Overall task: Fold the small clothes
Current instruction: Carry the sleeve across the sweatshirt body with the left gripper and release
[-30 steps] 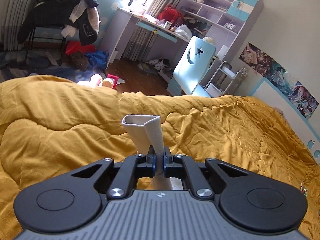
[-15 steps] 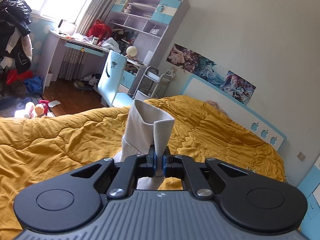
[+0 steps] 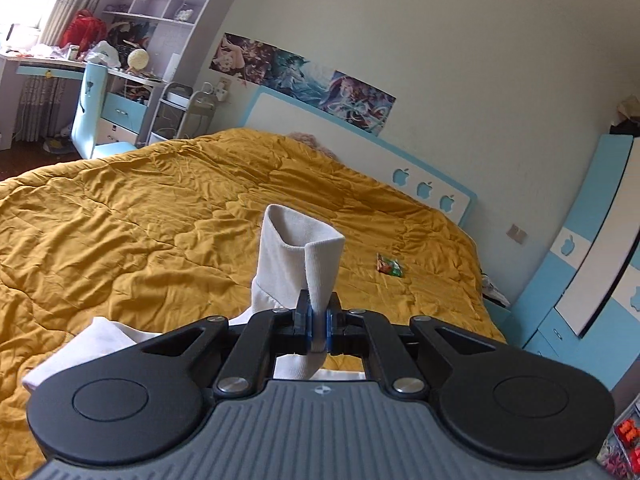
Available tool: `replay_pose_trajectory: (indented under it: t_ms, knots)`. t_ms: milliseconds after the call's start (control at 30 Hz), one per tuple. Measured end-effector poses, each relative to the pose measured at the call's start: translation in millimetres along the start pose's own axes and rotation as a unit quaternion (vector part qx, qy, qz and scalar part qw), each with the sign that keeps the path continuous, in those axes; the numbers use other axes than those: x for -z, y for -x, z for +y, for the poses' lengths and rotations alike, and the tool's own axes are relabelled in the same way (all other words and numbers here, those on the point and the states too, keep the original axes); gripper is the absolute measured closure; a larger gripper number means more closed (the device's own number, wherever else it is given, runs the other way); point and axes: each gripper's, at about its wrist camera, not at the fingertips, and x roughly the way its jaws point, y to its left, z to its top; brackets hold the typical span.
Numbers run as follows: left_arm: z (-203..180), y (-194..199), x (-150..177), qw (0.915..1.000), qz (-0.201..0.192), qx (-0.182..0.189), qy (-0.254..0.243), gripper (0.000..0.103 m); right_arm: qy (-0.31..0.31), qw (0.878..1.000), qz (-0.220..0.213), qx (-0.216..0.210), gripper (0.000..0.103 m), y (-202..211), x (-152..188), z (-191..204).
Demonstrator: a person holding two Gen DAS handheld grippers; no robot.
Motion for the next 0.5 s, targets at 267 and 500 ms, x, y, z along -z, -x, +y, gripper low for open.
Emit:
replay_pose_trajectory:
  t_ms: [267, 500]
  knots:
    - [-81.5, -38.7, 69.9, 0.998, 0.003, 0.036, -0.052, 0.097, -0.132, 0.99, -0.05, -0.009, 0.021, 19.9, 7.8, -58.8]
    - [-128.0, -78.4, 130.0, 0.9926, 0.059, 0.048, -0.094, 0.097, -0.164, 0.986, -0.02, -0.036, 0.021, 15.2, 14.1, -78.2]
